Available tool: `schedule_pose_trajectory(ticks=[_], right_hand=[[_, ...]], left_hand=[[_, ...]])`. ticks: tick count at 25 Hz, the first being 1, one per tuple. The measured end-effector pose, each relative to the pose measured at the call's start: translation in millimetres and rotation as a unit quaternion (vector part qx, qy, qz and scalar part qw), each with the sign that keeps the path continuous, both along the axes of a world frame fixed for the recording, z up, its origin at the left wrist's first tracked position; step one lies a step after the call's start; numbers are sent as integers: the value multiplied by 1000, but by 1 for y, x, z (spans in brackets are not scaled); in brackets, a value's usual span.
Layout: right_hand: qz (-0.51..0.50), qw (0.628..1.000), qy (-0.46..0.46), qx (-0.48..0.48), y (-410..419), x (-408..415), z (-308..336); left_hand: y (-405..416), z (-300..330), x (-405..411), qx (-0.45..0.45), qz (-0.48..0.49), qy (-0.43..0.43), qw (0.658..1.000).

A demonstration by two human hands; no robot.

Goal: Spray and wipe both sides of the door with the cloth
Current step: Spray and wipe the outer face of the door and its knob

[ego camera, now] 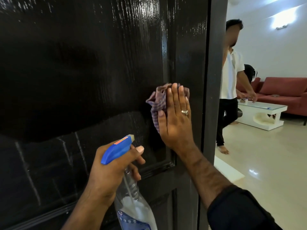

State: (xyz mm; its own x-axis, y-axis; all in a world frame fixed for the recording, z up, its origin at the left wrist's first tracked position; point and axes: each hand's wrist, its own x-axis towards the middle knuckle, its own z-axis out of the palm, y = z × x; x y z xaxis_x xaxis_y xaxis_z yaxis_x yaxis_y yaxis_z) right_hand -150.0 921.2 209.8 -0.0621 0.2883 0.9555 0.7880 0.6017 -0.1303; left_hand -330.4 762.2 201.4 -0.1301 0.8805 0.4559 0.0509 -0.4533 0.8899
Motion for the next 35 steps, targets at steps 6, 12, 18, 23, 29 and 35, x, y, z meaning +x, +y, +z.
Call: schedule_pose_trajectory(ticks=[6, 12, 18, 23, 29, 35], right_hand=[[7, 998, 1, -64, -22, 5, -115], [-15, 998, -62, 12, -5, 17, -33], [12, 999, -35, 10, 0, 6, -62], [1, 989, -149, -21, -17, 40, -176], [9, 998, 42, 36, -7, -25, -20], [43, 971, -226, 71, -24, -3, -140]], left_hand=[[0, -7, -2, -15, -18, -16, 1000], [3, -4, 5, -3, -12, 6, 1000], [8, -35, 9, -33, -18, 7, 999], [5, -66, 5, -75, -22, 10, 997], [1, -41, -17, -32, 37, -8, 999], [-6, -29, -32, -12, 48, -13, 999]])
